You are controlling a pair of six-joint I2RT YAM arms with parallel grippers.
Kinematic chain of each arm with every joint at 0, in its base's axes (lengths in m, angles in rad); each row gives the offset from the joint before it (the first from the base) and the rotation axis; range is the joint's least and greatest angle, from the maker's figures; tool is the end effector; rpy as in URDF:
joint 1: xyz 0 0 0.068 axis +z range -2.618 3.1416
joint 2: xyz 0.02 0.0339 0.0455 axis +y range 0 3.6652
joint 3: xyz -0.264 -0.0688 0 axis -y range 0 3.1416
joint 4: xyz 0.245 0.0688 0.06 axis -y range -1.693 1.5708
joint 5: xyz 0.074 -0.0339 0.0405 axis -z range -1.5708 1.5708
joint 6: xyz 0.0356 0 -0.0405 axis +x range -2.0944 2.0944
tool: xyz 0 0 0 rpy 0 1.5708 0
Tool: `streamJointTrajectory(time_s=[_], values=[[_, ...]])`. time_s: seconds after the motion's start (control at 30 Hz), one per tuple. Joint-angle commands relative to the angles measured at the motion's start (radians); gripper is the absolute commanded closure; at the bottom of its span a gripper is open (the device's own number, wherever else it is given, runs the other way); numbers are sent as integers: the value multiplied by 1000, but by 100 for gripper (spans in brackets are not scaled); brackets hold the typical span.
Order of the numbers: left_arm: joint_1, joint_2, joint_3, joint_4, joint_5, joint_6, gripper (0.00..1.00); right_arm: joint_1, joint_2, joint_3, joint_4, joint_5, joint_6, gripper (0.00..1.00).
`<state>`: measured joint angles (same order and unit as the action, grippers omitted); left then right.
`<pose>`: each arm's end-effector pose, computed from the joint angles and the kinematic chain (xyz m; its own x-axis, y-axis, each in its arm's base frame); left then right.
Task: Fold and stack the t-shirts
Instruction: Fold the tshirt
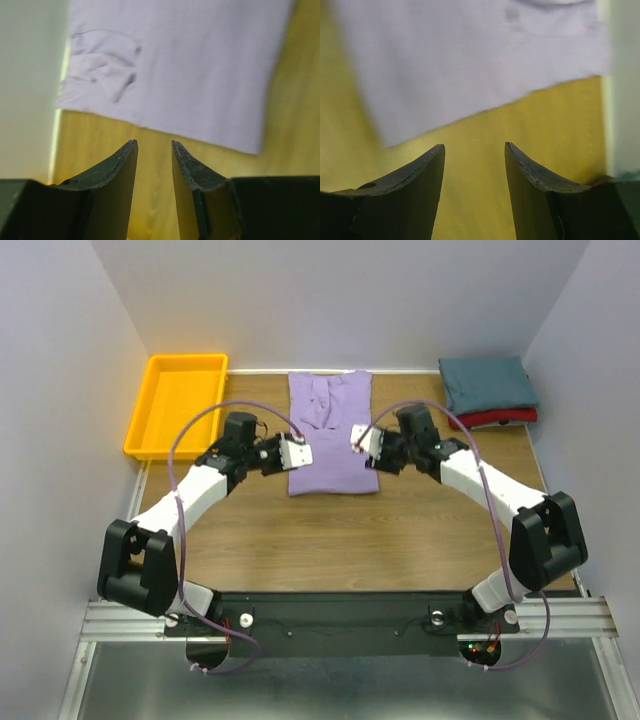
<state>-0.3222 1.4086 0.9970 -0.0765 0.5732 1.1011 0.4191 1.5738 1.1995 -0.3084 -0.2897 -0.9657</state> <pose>0.2952 -0.1189 0.2823 0.4410 0.6426 -0.6265 0.7227 0.1596 0.6725 0.3198 0.1536 0.2756 0.1594 -0.7918 -0.5896 -0.8110 0.2355 -0.5356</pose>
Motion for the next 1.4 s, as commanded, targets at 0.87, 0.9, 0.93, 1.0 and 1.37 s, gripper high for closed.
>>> streamJointTrajectory(time_s=[0.87,0.9,0.93,1.0,1.37], values=[[-150,165,-225,64,-134,52,56,176,144,-278,137,133,-56,73],[-150,173,-222,67,-141,48,57,176,144,-276,138,132,-51,76],[-150,184,-216,72,-154,37,59,176,146,-275,138,135,-50,81],[-150,210,-204,70,-170,28,65,176,147,-272,140,141,-48,88],[-152,179,-159,48,-171,-9,100,176,109,-264,135,144,-15,99]])
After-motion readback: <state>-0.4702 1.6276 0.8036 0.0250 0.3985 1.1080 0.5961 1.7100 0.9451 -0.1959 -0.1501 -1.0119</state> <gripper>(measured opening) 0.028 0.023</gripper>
